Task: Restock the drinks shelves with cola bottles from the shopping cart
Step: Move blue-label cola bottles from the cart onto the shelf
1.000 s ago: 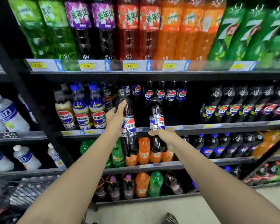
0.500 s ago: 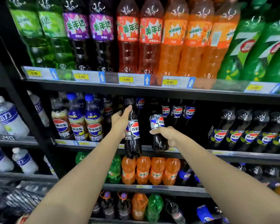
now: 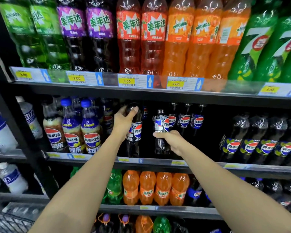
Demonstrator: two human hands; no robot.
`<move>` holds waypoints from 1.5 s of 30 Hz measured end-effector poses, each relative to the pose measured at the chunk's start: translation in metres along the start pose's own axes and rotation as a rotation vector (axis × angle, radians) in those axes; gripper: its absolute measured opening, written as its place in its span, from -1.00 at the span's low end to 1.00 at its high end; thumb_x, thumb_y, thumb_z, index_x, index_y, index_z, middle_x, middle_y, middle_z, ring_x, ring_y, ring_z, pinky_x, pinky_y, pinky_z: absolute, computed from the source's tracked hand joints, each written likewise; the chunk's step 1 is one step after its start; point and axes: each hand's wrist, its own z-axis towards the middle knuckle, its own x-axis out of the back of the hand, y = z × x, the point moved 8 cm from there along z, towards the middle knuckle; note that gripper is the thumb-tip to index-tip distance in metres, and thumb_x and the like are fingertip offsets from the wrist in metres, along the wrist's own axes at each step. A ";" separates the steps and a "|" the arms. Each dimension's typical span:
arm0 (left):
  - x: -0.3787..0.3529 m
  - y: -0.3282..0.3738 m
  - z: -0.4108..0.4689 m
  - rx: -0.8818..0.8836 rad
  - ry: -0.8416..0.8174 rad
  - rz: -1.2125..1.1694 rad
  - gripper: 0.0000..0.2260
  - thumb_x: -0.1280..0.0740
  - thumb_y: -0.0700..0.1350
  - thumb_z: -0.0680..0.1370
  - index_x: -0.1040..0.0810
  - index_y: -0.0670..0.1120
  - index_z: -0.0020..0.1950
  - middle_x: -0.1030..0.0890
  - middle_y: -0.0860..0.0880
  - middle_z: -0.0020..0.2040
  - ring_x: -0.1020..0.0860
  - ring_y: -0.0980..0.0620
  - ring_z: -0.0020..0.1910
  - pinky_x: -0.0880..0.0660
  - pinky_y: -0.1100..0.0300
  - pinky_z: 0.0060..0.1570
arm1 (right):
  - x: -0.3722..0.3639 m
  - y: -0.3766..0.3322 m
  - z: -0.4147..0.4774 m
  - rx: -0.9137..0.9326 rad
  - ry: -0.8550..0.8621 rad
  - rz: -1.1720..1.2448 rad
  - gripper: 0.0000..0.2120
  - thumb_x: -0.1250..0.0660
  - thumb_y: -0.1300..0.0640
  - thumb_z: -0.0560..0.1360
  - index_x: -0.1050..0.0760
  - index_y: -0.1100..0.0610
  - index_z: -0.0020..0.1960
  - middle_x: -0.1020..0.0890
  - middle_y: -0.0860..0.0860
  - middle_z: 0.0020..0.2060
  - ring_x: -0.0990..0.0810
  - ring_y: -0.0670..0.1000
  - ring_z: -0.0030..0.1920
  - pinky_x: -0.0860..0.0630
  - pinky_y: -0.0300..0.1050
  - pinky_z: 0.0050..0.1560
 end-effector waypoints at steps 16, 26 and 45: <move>-0.008 -0.031 0.005 -0.013 -0.283 0.042 -0.49 -0.38 0.28 0.40 -0.49 0.12 0.28 -0.60 0.00 0.20 -0.56 0.02 0.20 -0.46 -0.07 0.28 | -0.033 0.043 0.047 0.133 0.163 -0.030 -0.32 -0.58 0.13 0.30 -0.28 0.17 0.28 -0.57 0.01 0.10 -0.54 0.02 0.13 -0.45 -0.05 0.17; 0.001 -0.026 -0.013 -0.006 -0.293 0.139 -0.60 -0.22 0.12 0.59 -0.40 -0.03 0.37 -0.52 0.04 0.24 -0.46 0.09 0.24 -0.34 0.23 0.19 | -0.037 0.032 0.026 0.146 0.247 -0.297 -0.23 -0.60 0.10 0.27 -0.25 0.17 0.33 -0.56 0.03 0.15 -0.53 0.02 0.12 -0.42 -0.18 0.10; 0.022 -0.063 -0.024 -0.081 -0.196 0.451 -0.48 -0.55 -0.10 0.38 -0.36 -0.10 0.21 -0.50 0.18 -0.16 -0.49 0.32 -0.19 -0.40 0.44 -0.24 | -0.044 0.032 0.017 0.223 0.390 -0.344 -0.57 -0.47 0.14 0.43 -0.46 0.20 0.25 -0.63 0.07 0.09 -0.59 0.04 0.11 -0.48 -0.18 0.09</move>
